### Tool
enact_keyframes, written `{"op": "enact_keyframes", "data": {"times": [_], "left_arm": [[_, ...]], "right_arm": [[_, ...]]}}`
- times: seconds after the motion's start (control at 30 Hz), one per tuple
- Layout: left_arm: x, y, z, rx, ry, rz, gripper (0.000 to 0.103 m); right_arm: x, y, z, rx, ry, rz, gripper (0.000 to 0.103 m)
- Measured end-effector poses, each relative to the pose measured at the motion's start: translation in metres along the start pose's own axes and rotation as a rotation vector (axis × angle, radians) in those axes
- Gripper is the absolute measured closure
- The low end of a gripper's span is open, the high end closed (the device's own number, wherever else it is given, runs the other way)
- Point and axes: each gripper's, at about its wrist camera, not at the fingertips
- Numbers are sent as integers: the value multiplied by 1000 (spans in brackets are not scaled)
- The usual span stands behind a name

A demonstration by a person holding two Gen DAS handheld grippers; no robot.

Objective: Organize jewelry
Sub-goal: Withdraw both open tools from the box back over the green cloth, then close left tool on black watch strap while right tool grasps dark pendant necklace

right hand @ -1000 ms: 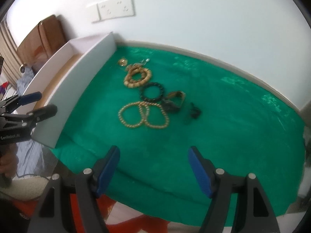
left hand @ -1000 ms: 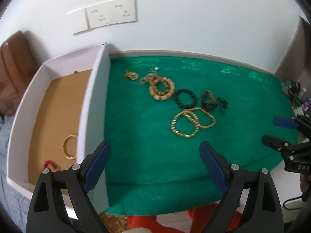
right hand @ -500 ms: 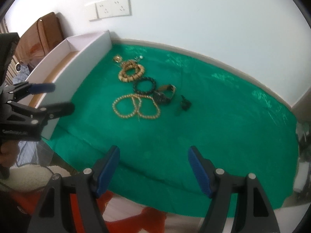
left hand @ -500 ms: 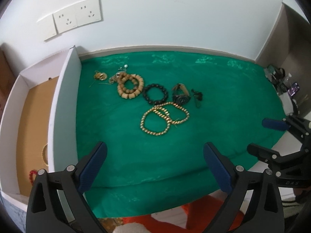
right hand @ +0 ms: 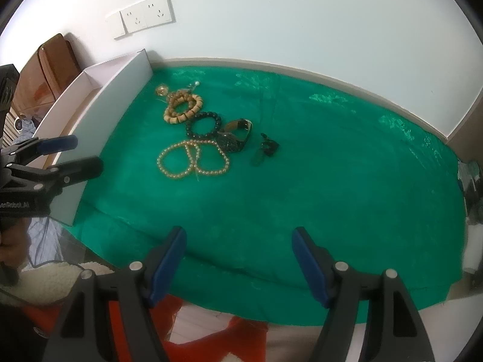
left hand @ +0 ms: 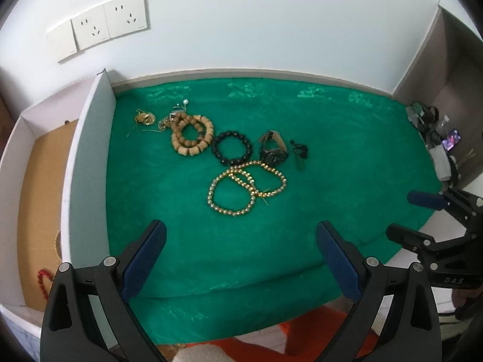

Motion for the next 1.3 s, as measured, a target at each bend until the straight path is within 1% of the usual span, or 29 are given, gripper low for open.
{"op": "enact_keyframes", "data": {"times": [0.23, 0.53, 0.67, 0.9, 1.1, 1.3], "left_arm": [[8, -8, 3, 23, 28, 14, 4], [18, -9, 9, 20, 50, 38, 4], [23, -12, 10, 30, 60, 45, 4], [30, -27, 12, 68, 82, 54, 4], [30, -42, 20, 92, 74, 65, 4], [20, -63, 41, 113, 42, 29, 4]], "right_arm": [[-1, -3, 5, 5, 11, 16, 29], [-3, -4, 15, 5, 13, 28, 29], [-13, -5, 18, -3, -20, 28, 29], [-36, -20, 27, 23, -88, 37, 29], [-54, -34, 34, 36, -141, 51, 29], [-69, -49, 36, 51, -187, 60, 29]]}}
Point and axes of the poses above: each gripper's, at about its wrist camera, not at the fingertips, and y roughly against the way its jaws point, x to its left, z to its top, and after that the axes turned 8 degrees about x, right-handed
